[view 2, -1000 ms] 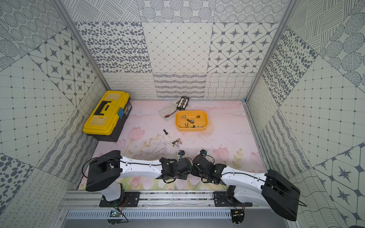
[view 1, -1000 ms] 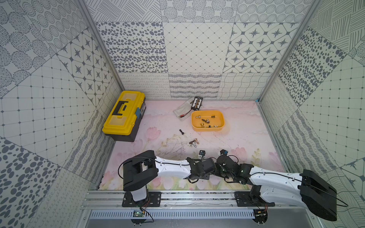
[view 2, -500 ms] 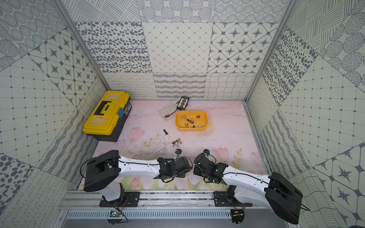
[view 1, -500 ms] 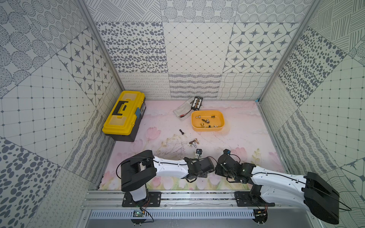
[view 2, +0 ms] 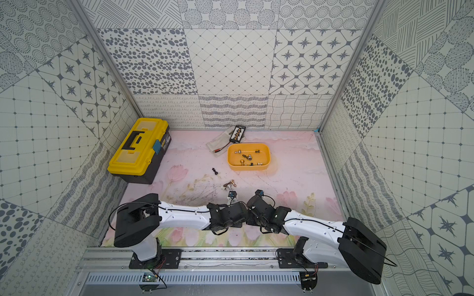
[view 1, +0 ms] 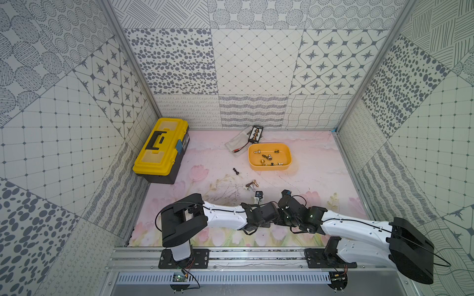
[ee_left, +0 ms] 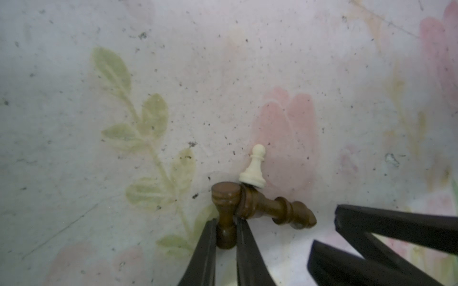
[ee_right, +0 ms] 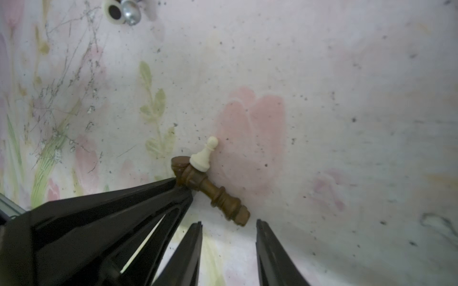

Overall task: Put the chess pieces into the storage box
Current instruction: Pick up the chess piece at the center of the board.

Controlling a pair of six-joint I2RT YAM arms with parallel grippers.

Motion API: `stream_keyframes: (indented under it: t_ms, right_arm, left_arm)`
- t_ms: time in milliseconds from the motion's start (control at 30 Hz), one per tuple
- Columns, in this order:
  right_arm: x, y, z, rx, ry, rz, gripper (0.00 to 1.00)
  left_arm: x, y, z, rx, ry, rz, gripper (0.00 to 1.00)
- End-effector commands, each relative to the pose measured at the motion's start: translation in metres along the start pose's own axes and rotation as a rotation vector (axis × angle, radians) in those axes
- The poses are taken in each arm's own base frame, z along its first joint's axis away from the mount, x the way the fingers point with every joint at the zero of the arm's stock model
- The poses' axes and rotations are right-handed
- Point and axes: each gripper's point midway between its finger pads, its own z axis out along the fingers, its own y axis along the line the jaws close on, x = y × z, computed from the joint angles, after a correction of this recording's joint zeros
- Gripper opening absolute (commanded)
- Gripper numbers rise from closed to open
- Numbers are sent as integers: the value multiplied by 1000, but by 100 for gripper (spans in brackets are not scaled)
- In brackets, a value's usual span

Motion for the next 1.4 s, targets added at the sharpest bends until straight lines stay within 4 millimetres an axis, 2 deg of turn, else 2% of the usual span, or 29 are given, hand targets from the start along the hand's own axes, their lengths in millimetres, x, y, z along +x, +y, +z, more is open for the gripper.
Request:
stream_keyframes:
  t_ms: [0,133,300,400,600,767,933,1000,1133,1267,1367]
  right_arm:
    - [-3,15,2,-35,4,-66,44]
    - [-2,16,10,-13,31,-89,46]
    - [8,5,26,39,80,-83,46]
    - [9,8,32,29,85,-78,45]
    - [13,14,38,-3,107,-75,43]
    - [16,8,44,24,121,-63,42]
    - [18,2,45,49,126,-63,40]
    - [14,15,42,-9,112,-81,39]
    - [6,58,27,-213,60,-167,39]
    - [5,79,18,-325,31,-222,40]
    - [8,89,18,-360,52,-265,45]
  left_arm:
    - [32,58,-3,-214,135,62,4]
    - [27,59,-13,-210,121,62,2]
    - [20,52,-22,-162,107,58,2]
    - [23,55,-22,-151,130,54,2]
    - [27,41,-19,3,155,-16,0]
    - [16,33,-31,114,138,-60,0]
    - [1,43,-47,116,104,-57,0]
    - [0,45,-48,120,109,-58,0]
    - [3,48,-43,122,133,-66,0]
    - [6,43,-39,160,144,-93,0]
    - [8,43,-37,163,156,-99,0]
